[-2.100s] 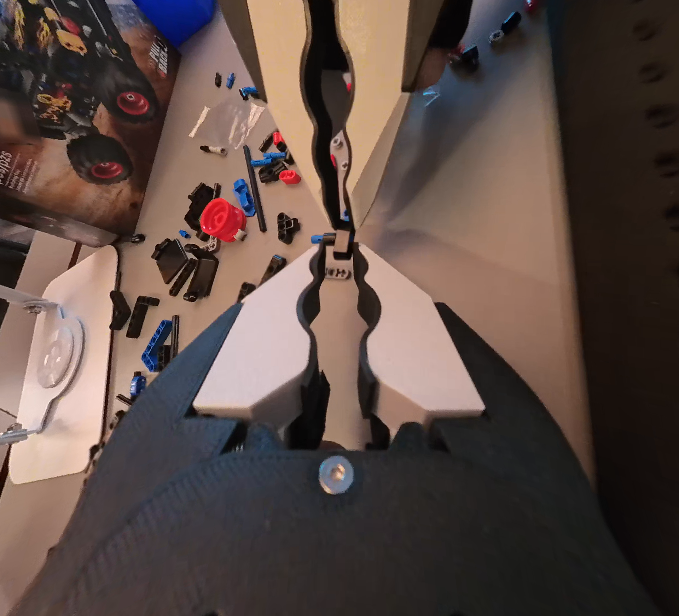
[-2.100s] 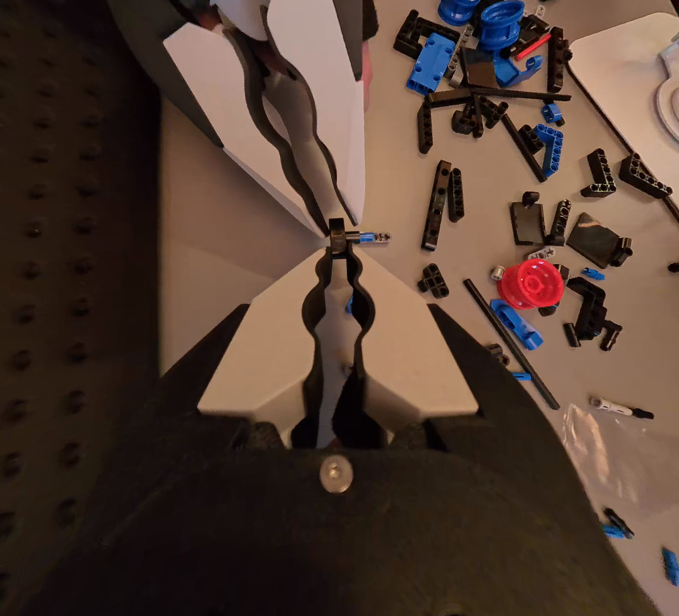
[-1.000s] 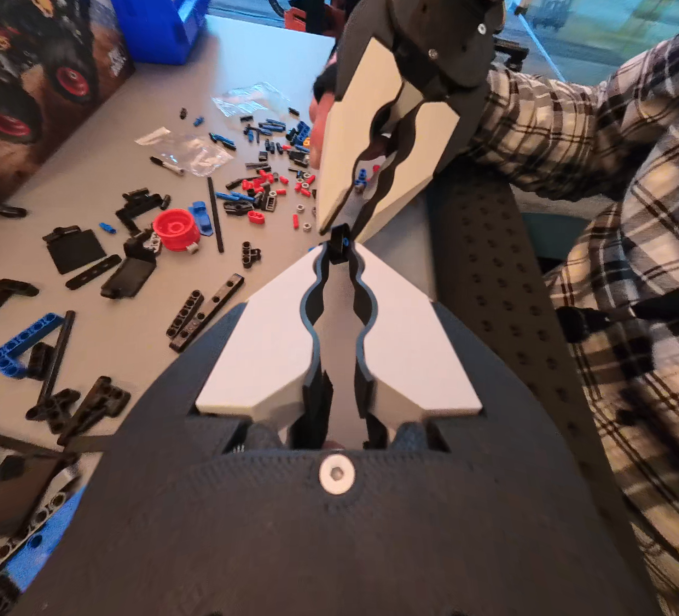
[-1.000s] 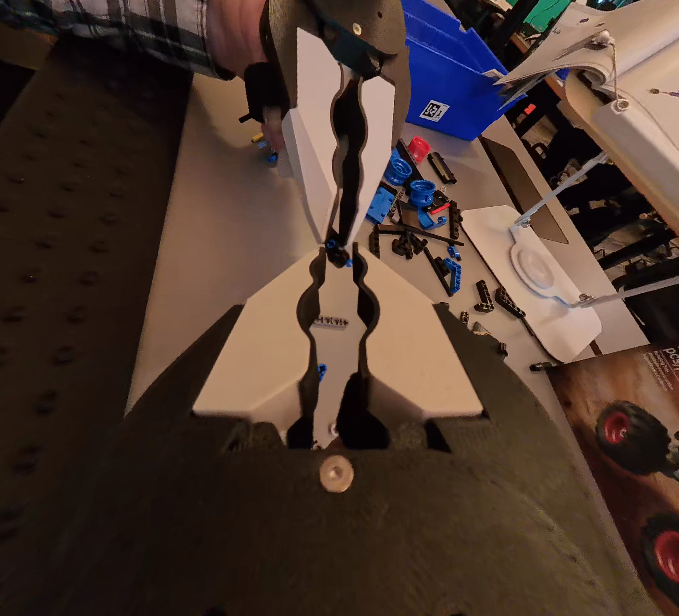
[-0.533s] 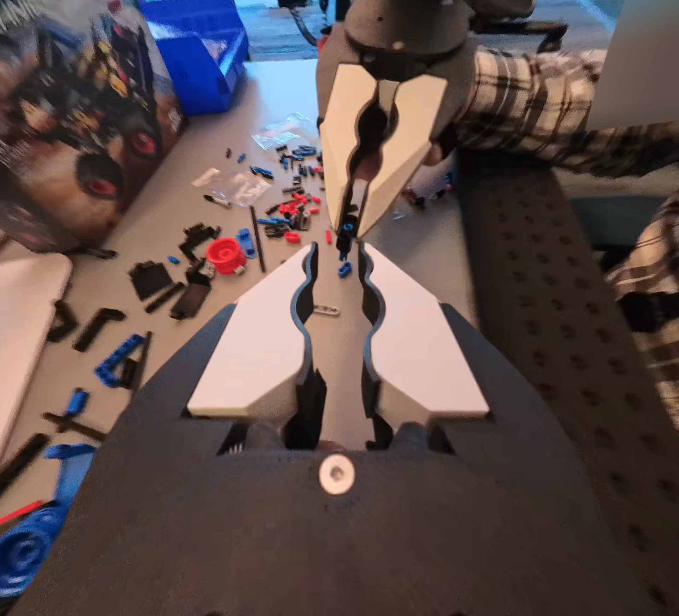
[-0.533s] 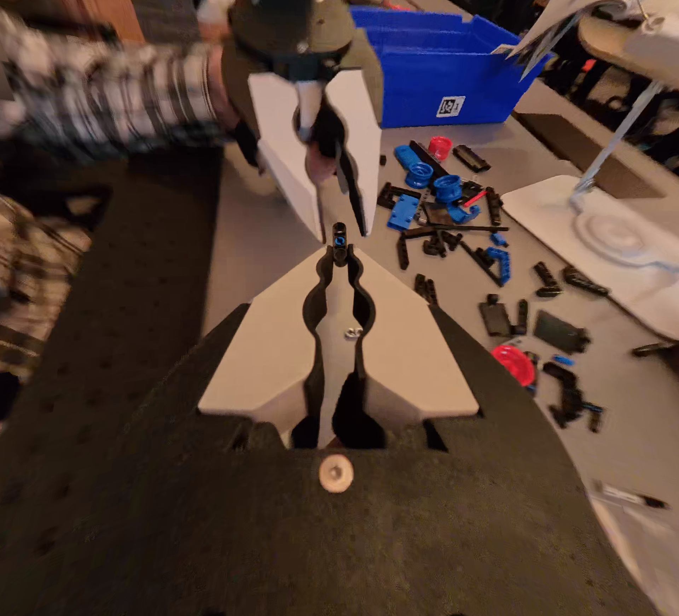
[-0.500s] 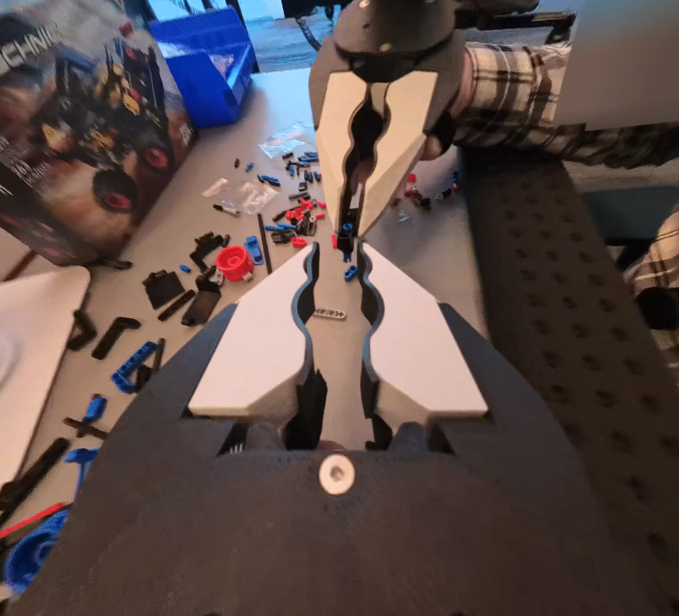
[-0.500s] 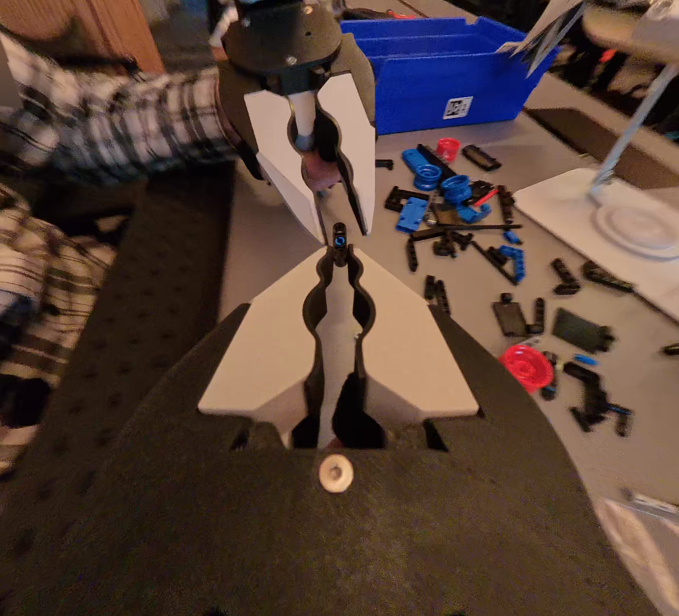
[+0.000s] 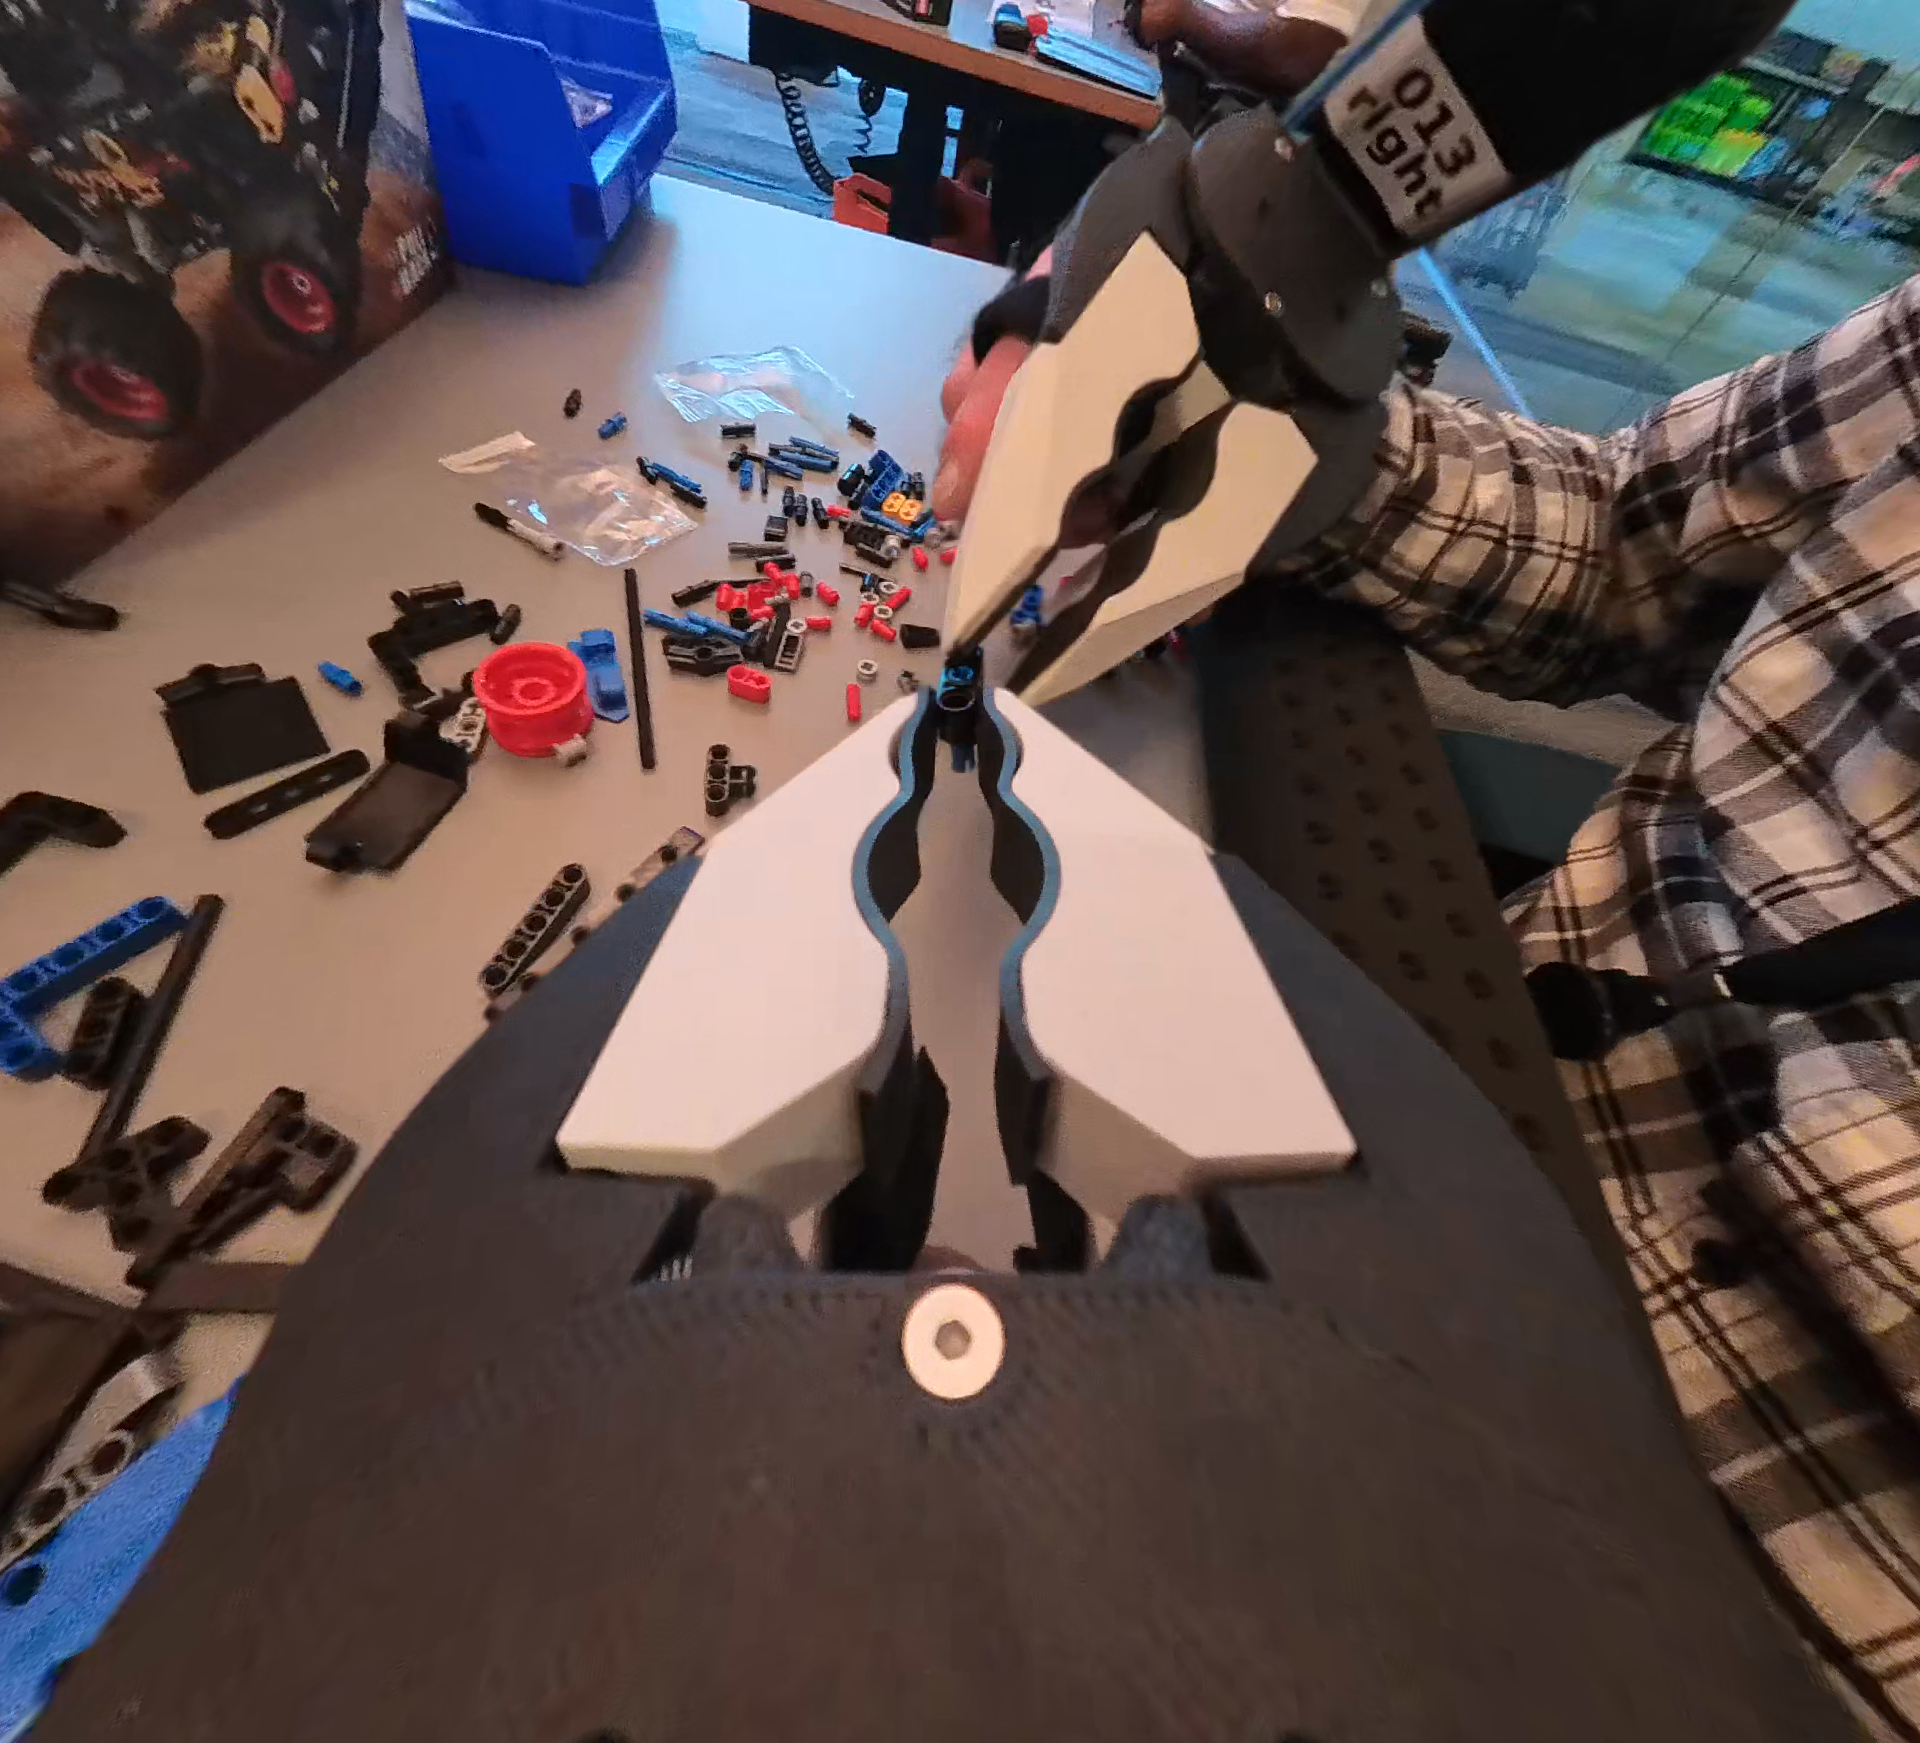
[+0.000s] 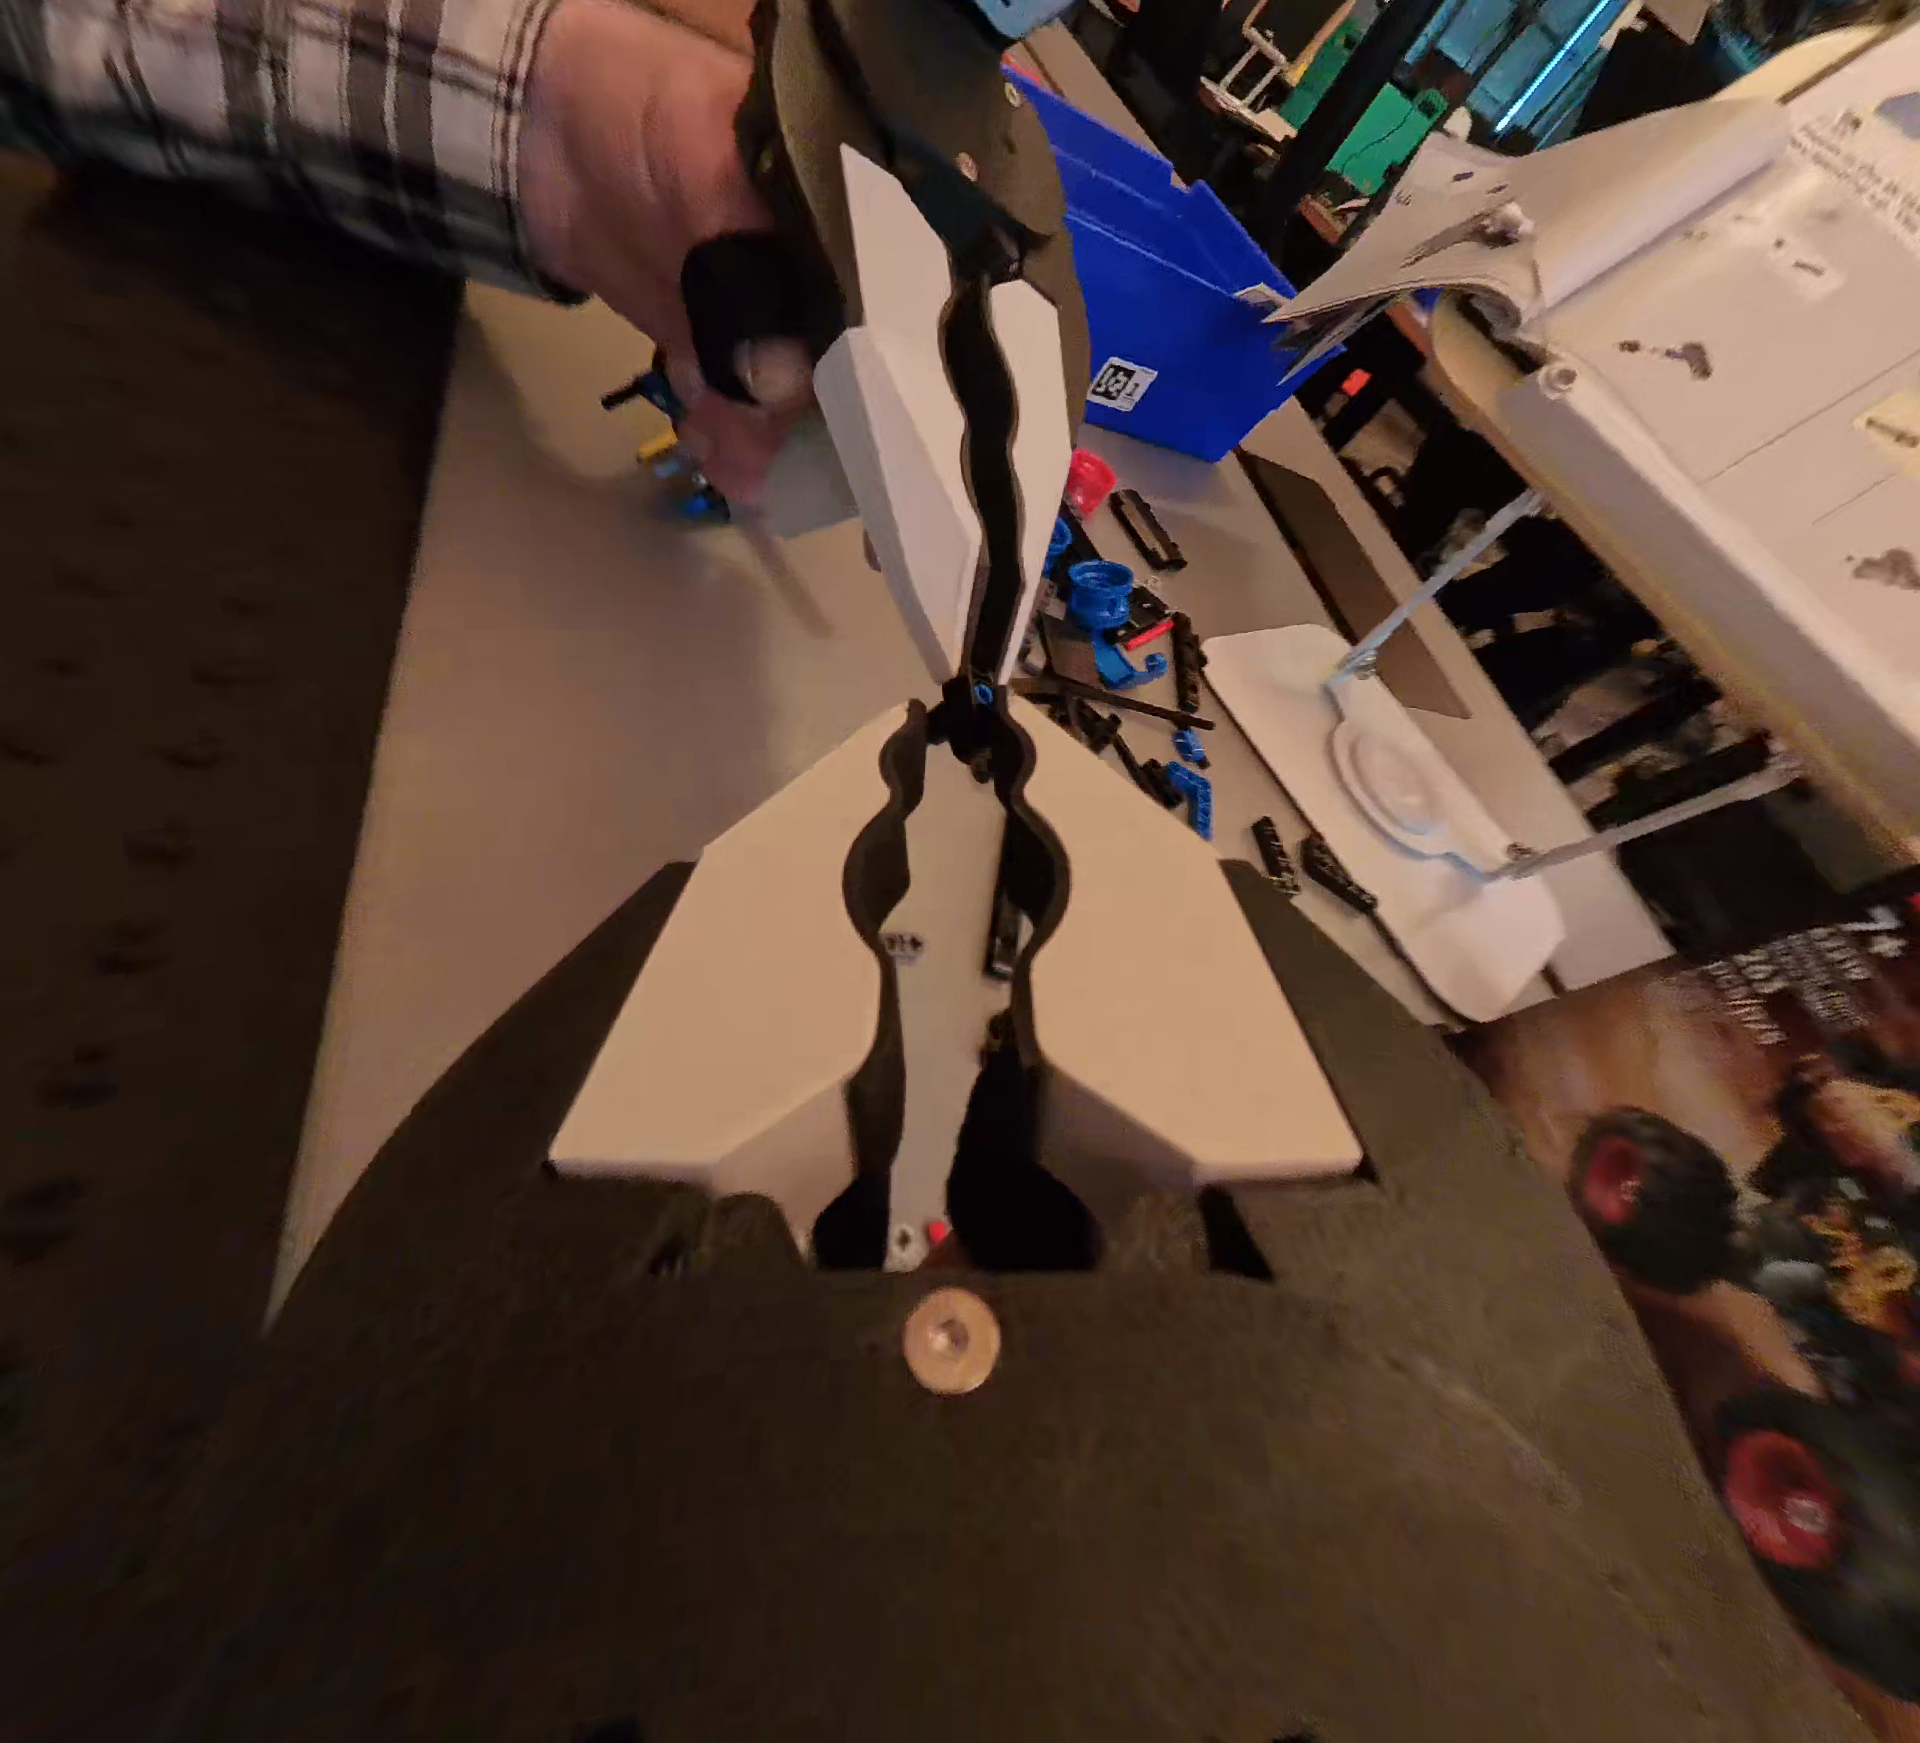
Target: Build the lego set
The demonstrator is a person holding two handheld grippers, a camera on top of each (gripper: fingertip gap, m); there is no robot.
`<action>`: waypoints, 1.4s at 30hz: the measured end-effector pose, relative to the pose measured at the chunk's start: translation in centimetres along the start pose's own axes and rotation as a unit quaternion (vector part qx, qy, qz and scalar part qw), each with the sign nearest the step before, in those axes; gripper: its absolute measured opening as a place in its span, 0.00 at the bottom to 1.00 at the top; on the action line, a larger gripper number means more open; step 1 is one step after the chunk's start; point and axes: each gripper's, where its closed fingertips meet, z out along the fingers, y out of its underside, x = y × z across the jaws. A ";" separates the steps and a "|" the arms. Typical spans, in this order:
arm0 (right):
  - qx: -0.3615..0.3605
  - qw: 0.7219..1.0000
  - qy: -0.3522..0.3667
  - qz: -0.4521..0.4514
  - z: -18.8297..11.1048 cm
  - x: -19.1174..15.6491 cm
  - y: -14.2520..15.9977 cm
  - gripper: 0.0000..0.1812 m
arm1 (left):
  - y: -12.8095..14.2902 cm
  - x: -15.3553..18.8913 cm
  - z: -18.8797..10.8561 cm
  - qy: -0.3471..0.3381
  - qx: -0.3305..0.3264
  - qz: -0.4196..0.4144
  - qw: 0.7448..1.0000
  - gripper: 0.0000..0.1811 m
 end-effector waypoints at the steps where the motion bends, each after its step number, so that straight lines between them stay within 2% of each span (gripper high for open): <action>1: -0.002 1.000 0.005 -0.015 -0.1 0.1 0.0 0.04 | 0.0 0.1 0.0 0.006 0.002 -0.006 1.000 0.03; 9: -0.033 0.990 0.043 -0.127 0.0 -0.1 0.0 0.03 | 0.0 0.3 -0.3 0.027 0.002 -0.039 0.999 0.02; 13: -0.038 0.989 0.047 -0.138 0.0 -0.2 0.1 0.06 | -0.1 0.2 -0.3 0.028 0.007 -0.042 0.999 0.02; 23: -0.055 0.979 0.068 -0.186 0.1 0.0 0.1 0.04 | -0.2 0.5 -0.2 0.034 0.007 -0.044 0.998 0.02; 27: -0.041 0.989 0.050 -0.132 -0.1 0.0 0.0 0.03 | -0.4 0.7 -0.2 0.039 0.015 -0.041 0.998 0.02; 31: -0.024 0.997 0.036 -0.060 -0.3 0.6 0.0 0.02 | -0.5 0.5 -0.4 0.011 0.013 0.003 1.000 0.05; 34: -0.014 0.999 0.028 -0.040 -0.5 0.6 -0.1 0.02 | -0.2 0.2 -0.3 -0.020 0.002 0.049 0.999 0.06; 38: -0.013 0.999 0.013 -0.029 -0.3 0.2 0.1 0.02 | -0.3 0.5 -0.1 -0.030 0.003 0.085 0.996 0.03; 42: -0.010 1.000 0.005 -0.020 -0.3 0.1 0.2 0.03 | 0.0 0.4 -0.1 -0.033 -0.003 0.093 0.995 0.02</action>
